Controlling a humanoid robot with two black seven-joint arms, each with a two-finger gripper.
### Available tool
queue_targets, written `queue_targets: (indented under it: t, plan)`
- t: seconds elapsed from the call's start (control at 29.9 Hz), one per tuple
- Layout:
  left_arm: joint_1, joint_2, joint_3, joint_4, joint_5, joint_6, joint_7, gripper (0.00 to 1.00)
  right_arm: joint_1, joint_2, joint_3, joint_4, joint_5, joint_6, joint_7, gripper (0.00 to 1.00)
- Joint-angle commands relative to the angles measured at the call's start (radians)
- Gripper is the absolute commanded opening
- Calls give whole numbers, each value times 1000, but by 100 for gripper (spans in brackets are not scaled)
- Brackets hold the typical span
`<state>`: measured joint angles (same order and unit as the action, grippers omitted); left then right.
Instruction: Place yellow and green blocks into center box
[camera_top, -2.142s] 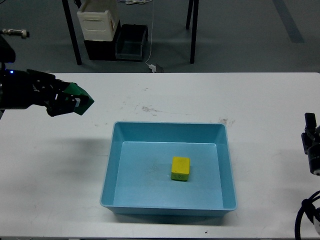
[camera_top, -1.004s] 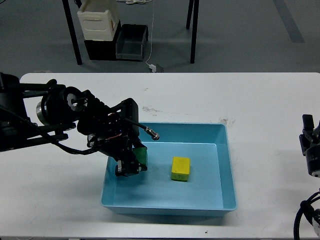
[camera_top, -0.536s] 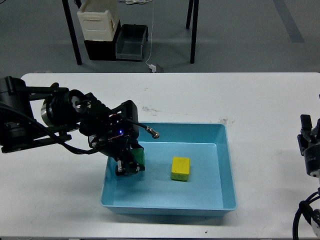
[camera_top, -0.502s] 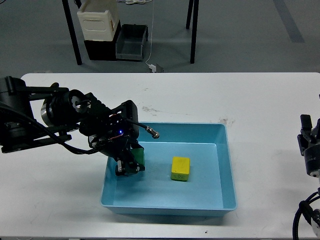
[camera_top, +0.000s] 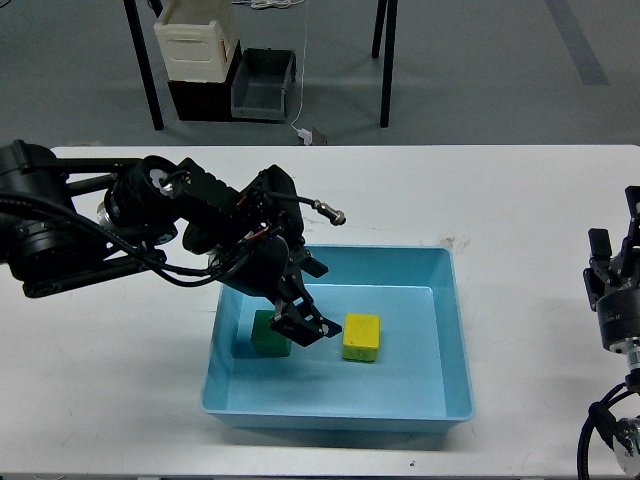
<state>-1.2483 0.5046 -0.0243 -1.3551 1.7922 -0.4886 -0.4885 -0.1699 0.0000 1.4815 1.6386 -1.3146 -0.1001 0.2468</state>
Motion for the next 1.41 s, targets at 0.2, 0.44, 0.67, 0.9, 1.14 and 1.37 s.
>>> queue_targets:
  t: [0.2, 0.44, 0.67, 0.9, 1.14, 1.37]
  plan:
    - [396, 20, -595, 37, -618, 0, 0, 100, 174, 0, -14, -14, 159, 8, -33, 100]
    - [642, -20, -893, 27, -1055, 192, 0, 99, 211, 0, 20, -10, 596, 49, -231, 100]
    - [796, 77, -910, -117, -1577, 206, 31, 100, 184, 0, 42, -10, 997, 266, -238, 100]
    - [1001, 5, -919, -190, -1896, 280, 160, 100, 92, 0, 80, -10, 1241, 381, -288, 100]
    - [1223, -155, -1081, -214, -1978, 245, 149, 100, 14, 0, 149, -5, 1373, 379, -293, 100]
    - [1339, -251, -1105, -257, -1996, 235, 185, 100, -65, 0, 152, -11, 1463, 384, -296, 100]
